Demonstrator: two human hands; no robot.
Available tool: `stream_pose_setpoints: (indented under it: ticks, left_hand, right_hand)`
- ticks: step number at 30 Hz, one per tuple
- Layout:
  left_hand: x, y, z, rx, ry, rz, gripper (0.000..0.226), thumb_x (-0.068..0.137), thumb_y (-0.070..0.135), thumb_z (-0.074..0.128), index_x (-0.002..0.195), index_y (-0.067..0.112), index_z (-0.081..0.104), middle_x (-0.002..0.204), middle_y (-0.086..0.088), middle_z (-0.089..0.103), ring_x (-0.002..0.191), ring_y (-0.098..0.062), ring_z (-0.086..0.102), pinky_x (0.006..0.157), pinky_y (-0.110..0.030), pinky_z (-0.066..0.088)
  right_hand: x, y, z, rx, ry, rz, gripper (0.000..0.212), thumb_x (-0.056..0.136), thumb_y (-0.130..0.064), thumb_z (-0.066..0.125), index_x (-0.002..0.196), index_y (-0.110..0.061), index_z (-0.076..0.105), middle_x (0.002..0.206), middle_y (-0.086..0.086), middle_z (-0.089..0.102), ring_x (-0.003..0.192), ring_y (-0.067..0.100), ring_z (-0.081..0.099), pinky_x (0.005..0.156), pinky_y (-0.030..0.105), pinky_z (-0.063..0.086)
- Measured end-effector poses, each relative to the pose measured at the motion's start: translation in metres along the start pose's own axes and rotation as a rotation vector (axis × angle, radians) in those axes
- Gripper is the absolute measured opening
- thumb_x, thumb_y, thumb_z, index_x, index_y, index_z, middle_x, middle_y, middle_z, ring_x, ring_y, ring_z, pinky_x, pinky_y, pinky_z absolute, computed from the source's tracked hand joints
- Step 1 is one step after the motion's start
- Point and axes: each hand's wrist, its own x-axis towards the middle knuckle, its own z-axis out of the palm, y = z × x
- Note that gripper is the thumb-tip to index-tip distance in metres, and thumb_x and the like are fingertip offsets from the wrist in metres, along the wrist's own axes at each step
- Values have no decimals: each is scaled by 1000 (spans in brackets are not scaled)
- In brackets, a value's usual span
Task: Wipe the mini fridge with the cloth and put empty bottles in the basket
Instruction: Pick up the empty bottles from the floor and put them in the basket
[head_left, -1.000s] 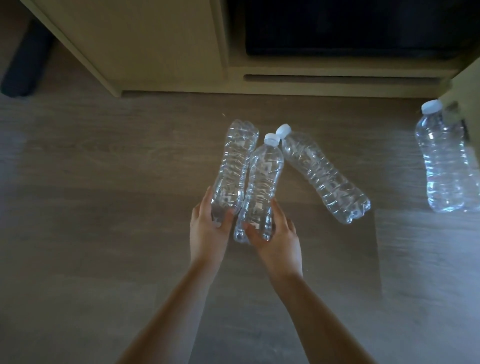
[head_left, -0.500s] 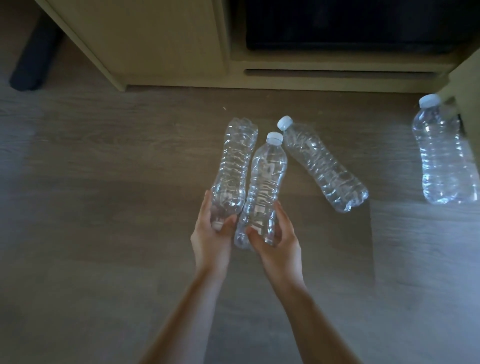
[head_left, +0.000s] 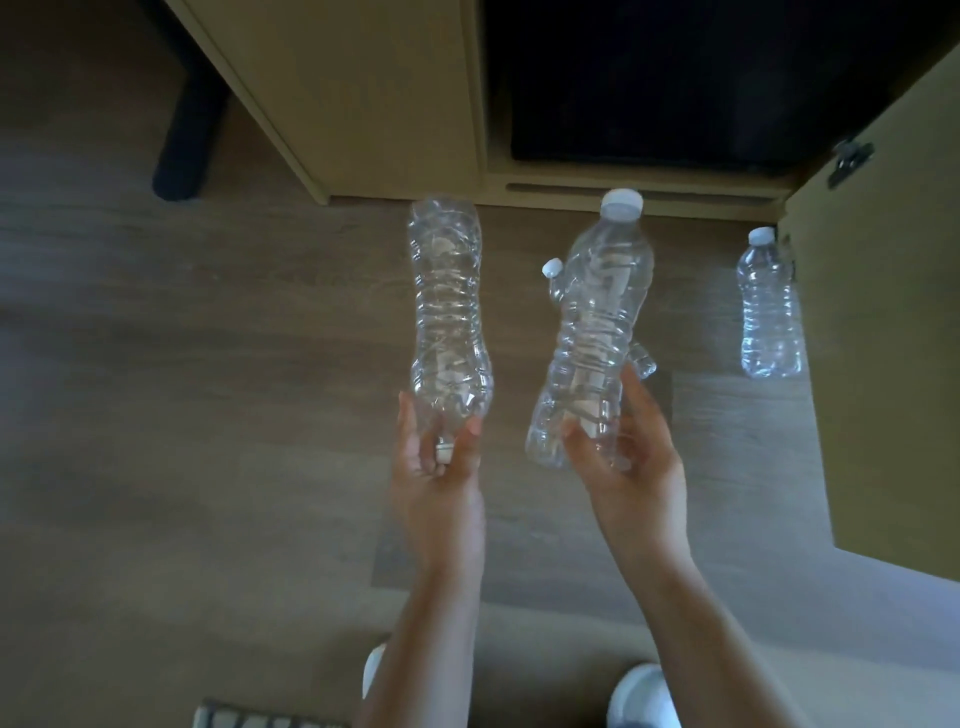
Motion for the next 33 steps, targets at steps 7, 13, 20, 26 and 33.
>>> stream_pose_setpoints:
  ticks: [7,13,20,26,33]
  left_hand:
    - [-74,99,-19,101,29,27,71,65,31,79,126,38,44,120,-11,62,112,-26,58,101,-47,41]
    - [-125,185,-23,7,137,-19,91,44,47,77,128,25,52,92,6,71,99,-31,64,97,-51,43]
    - [-187,281,-18,-26,124,9,85,47,44,80,126,27,54,105,-4,68,101,-27,64,93,-47,47]
    - [-230,348,-10,-80,53,50,57,75,5,69,128,13,50,109,-22,64,72,-14,68,68,-20,54]
    - [-282,409,-15,-97,-96,76,52,76,4,68,124,10,51,103,-16,68,78,-24,69,73,-28,55]
  right_hand:
    - [-60,-106,-31,56,-16,-95,62,76,-7,71,124,-38,48,111,-2,63,83,-4,62,65,10,48]
    - [-103,-194,-54,50,21,-142,68,69,-30,76,115,-66,42,106,-6,64,89,10,63,74,26,52]
    - [-147,-276,-77,78,18,-176,59,70,-38,70,122,-55,45,101,-15,62,80,8,59,76,25,49]
    - [-178,-347,-113,102,55,-227,60,73,-22,72,123,-41,46,105,-16,61,79,-7,55,73,11,44]
    - [-213,-408,-162,160,-16,-223,66,65,-37,67,127,-35,47,105,-41,57,105,-9,54,90,21,45]
